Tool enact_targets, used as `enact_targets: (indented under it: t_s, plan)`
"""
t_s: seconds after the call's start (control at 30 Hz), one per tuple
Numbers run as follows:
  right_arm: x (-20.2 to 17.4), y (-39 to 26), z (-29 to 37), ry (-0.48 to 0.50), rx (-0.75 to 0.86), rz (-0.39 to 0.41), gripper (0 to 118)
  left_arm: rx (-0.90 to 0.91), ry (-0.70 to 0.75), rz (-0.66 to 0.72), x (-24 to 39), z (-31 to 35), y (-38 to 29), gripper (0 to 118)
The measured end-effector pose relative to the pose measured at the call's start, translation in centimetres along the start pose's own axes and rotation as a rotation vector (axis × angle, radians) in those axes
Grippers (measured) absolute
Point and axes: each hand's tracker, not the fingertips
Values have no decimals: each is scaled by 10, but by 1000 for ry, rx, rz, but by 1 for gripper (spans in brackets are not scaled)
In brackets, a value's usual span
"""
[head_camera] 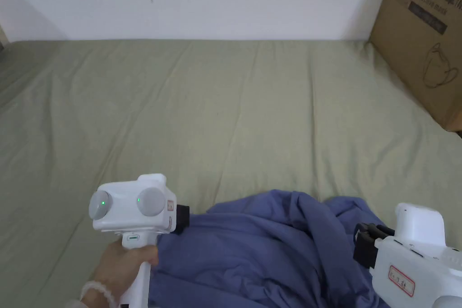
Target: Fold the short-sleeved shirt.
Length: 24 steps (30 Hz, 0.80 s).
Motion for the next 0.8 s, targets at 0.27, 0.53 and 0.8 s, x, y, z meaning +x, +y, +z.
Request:
enact_targets:
  t_s: [0.27,0.53,0.8]
  plan:
    - [6,20,-2,6,4,29,0,39,-19,-15,2,31,3,6]
    - [9,71,-30,55,-22,78,96,81,-49,-24,6,52,5,6]
    - [-29,87,-136,173,-274,155,96,53,-54,-7,-2,40,0,6]
